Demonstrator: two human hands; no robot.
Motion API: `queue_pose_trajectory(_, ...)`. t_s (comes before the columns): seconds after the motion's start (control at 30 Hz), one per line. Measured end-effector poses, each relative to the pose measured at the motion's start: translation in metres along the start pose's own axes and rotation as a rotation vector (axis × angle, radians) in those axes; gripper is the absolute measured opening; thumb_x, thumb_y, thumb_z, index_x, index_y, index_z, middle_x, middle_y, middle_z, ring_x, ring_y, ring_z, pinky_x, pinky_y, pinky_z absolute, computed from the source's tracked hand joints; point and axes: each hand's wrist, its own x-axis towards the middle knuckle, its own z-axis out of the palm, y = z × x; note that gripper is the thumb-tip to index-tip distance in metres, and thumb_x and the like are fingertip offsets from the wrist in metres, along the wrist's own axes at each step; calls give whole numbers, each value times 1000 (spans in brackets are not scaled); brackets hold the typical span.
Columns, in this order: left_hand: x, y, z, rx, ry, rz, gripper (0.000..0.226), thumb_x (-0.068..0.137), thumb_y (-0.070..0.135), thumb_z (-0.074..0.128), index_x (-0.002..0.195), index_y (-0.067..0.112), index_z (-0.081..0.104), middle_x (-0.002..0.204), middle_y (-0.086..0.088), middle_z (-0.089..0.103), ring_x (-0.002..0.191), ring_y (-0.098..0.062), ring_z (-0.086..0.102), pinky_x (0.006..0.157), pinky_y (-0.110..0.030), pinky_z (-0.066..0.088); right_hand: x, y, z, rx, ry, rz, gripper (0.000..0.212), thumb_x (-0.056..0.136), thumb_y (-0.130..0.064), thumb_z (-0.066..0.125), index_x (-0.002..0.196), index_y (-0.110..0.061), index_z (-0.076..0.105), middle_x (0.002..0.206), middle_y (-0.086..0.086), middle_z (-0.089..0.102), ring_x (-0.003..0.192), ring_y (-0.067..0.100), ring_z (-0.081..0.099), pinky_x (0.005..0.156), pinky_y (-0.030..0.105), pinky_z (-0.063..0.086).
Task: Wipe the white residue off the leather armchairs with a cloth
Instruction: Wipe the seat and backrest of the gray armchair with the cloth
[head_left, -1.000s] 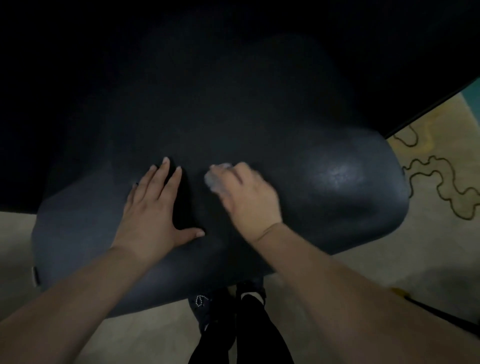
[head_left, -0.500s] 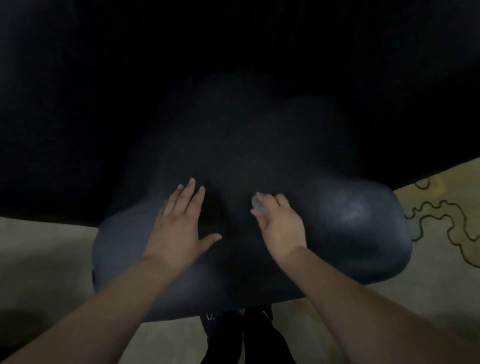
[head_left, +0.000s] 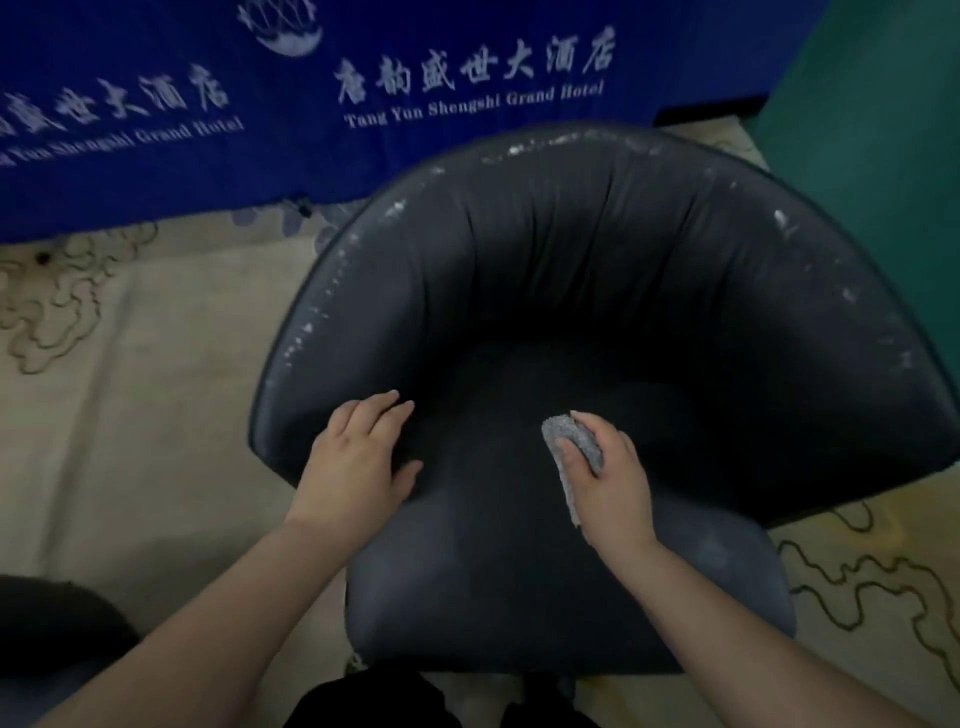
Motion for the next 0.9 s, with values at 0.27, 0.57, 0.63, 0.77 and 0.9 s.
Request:
queue_pose_trajectory(0.27, 35, -100, -56, 11, 24, 38, 64, 78, 27, 76, 135, 8, 53, 139, -10, 49, 126, -32, 44, 110, -38, 30, -5, -75, 69, 114, 67, 86, 34, 91, -38, 58, 125, -37, 54, 113, -23, 48, 102, -9, 51, 78, 8, 36)
queue_pose_trajectory(0.57, 74, -200, -75, -142, -145, 180, 60, 87, 30, 67, 141, 16, 45, 146, -3, 39, 132, -24, 32, 111, -34, 26, -40, -140, 146, 220, 354, 224, 34, 93, -34, 56, 127, -35, 51, 122, -16, 51, 105, -11, 49, 82, 10, 38)
queue_pose_trajectory(0.63, 82, -209, -80, -159, -194, 206, 61, 87, 28, 67, 142, 16, 44, 148, -3, 38, 135, -23, 33, 112, -33, 26, -50, -150, 157, 250, 387, 248, 34, 94, -32, 55, 127, -34, 50, 124, -13, 53, 107, -2, 53, 88, 16, 41)
queue_pose_trajectory(0.77, 95, -212, -83, -277, -275, 179, 65, 85, 25, 71, 143, 16, 41, 143, -5, 41, 126, -23, 47, 105, -30, 36, -61, -165, 170, 263, 410, 241, 35, 94, -27, 56, 128, -32, 51, 125, -11, 53, 111, 0, 52, 92, 18, 39)
queue_pose_trajectory(0.9, 109, -217, -74, -318, -295, 188, 74, 81, 28, 74, 145, 23, 36, 142, -2, 42, 120, -20, 52, 100, -29, 41, -53, -170, 178, 277, 393, 223, 35, 94, -28, 55, 128, -32, 50, 126, -13, 53, 112, -1, 51, 89, 14, 39)
